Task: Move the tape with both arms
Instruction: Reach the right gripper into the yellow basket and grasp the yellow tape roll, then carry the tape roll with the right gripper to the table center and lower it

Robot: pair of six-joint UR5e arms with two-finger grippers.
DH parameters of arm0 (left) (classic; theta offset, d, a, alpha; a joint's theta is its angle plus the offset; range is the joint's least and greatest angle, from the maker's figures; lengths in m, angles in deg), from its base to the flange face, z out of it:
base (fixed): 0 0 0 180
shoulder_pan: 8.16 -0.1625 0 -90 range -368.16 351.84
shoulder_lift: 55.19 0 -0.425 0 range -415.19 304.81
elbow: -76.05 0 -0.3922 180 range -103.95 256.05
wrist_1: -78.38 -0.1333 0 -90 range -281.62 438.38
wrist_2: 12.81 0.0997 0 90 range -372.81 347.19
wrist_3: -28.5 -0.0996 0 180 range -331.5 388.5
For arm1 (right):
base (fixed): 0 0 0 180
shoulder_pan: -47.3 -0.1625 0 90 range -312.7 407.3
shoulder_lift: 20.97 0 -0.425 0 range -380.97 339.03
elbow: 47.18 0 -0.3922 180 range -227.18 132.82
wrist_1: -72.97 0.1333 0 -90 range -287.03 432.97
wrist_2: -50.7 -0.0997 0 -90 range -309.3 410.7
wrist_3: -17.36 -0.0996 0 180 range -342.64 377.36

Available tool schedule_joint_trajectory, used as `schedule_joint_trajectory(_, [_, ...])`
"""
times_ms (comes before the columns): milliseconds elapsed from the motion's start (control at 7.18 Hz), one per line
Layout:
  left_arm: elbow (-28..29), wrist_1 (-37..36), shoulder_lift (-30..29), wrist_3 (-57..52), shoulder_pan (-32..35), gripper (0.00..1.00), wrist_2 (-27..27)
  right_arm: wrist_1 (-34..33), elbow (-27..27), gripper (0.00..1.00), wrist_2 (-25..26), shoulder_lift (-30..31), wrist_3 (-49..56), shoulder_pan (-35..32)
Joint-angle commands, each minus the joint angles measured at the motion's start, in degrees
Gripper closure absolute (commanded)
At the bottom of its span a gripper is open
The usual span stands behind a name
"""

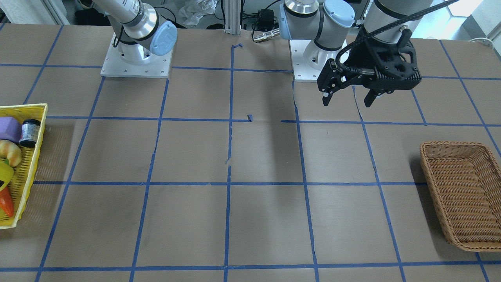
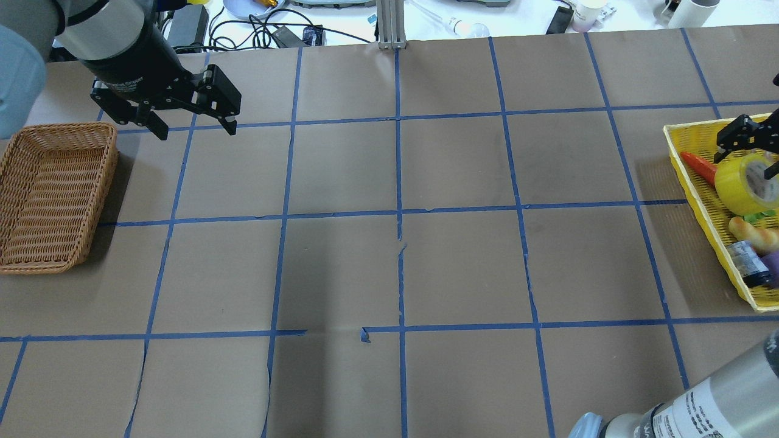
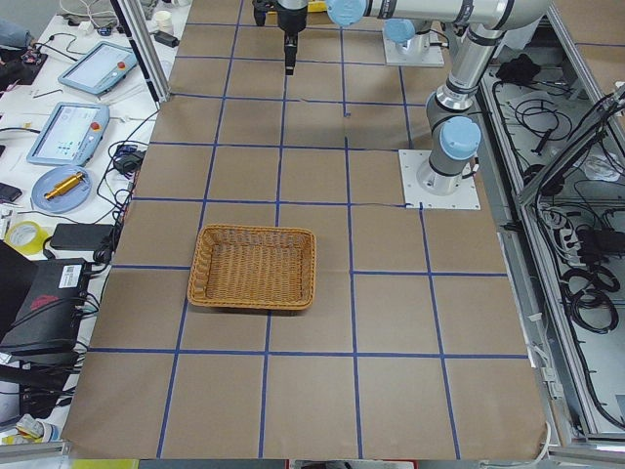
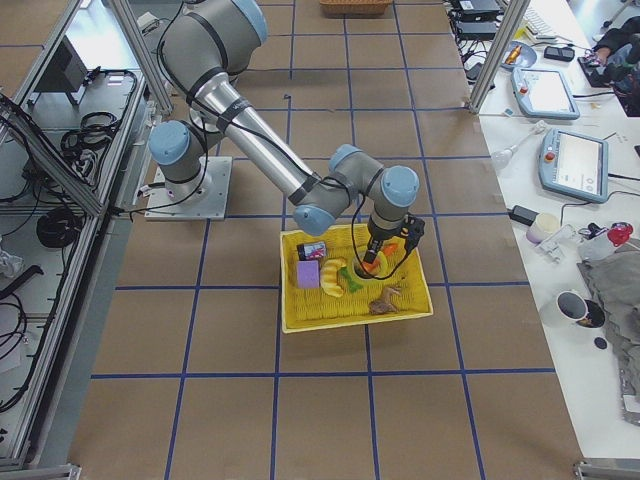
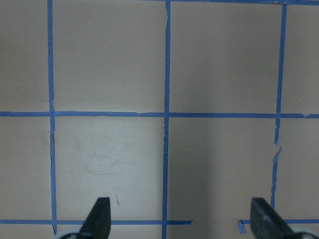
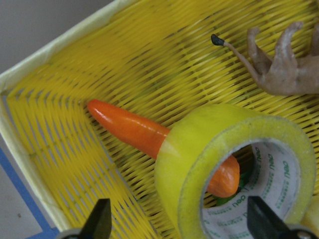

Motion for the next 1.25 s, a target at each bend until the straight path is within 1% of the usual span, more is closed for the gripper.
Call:
schedule_joint_trajectory(0, [0.0,0.0,0.0,0.0,0.0,0.0,0.0,-0.9,0.0,0.32,0.0,-1.1,-1.5,0.1])
schedule_joint_trajectory(139, [0.0,0.0,0.0,0.0,0.0,0.0,0.0,-0.9,0.0,0.74,0.0,-0.8,-1.5,0.1])
schedule_joint_trajectory(279, [0.0,0.0,0.0,0.0,0.0,0.0,0.0,-0.7,0.3,1.0,-0.1,-0.2,-1.0,0.1])
schedule_joint_trajectory(697, [0.0,-0.1,0.0,-0.1,0.0,0.0,0.0,0.1,0.7,1.0,0.1,3.2,-1.6,-0.6])
schedule_joint_trajectory(836, [0.0,-0.1,0.0,0.0,0.0,0.0,0.0,0.2,0.8,1.0,0.7,6.4,-2.0,-2.2])
schedule_joint_trajectory(975, [0.0,-0.1,0.0,-0.1,0.0,0.0,0.0,3.8,0.8,1.0,1.1,9.9,-7.6,-6.5])
schedule_joint_trajectory(1115, [0.0,-0.1,-0.1,0.0,0.0,0.0,-0.1,6.1,0.8,1.0,1.0,12.2,-17.2,-13.7])
